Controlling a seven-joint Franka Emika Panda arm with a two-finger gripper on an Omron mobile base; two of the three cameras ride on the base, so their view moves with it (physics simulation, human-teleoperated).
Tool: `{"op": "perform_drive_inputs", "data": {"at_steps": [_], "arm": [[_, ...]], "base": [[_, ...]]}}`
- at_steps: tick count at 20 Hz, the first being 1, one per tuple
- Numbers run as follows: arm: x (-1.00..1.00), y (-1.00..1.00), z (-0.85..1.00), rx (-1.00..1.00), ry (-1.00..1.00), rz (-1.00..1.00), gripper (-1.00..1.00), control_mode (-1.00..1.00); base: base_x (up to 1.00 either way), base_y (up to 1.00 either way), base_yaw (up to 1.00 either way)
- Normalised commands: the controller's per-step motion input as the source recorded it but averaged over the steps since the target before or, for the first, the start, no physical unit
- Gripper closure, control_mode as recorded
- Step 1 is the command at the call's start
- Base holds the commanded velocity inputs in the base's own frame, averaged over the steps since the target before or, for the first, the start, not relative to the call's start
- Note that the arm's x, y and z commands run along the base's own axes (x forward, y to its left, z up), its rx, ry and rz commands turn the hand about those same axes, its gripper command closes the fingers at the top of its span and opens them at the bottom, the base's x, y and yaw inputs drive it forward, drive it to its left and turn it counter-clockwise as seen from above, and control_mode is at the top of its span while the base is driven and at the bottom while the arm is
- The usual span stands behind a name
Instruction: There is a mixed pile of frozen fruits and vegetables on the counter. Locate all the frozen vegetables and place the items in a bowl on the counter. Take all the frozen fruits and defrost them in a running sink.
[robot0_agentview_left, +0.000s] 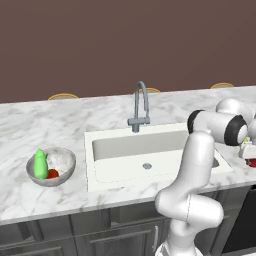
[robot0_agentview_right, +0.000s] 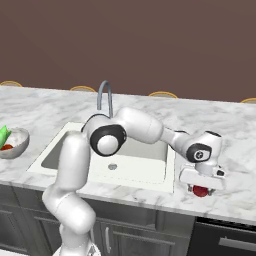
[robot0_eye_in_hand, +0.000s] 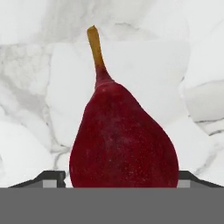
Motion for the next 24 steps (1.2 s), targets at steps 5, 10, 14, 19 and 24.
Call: {"op": "perform_drive_inputs", "data": {"at_steps": [5, 10, 14, 19, 24], "arm": [[0.0, 0.09, -0.01, 0.0, -0.01, -0.01, 1.0, -1.0], [-0.04, 0.71, 0.6, 0.0, -0.07, 0.06, 1.0, -1.0], [0.0, 0.81, 0.71, 0.0, -0.12, 0.18, 1.0, -1.0], [0.26, 0.75, 0.32, 0.0, -0.06, 0.18, 1.0, -1.0], [0.4, 0.81, 0.0, -0.01, -0.02, 0.17, 1.0, -1.0]], "base": [[0.0, 0.0, 0.0], [0.0, 0.0, 0.0], [0.0, 0.0, 0.0], [0.0, 0.0, 0.0], [0.0, 0.0, 0.0]]}}
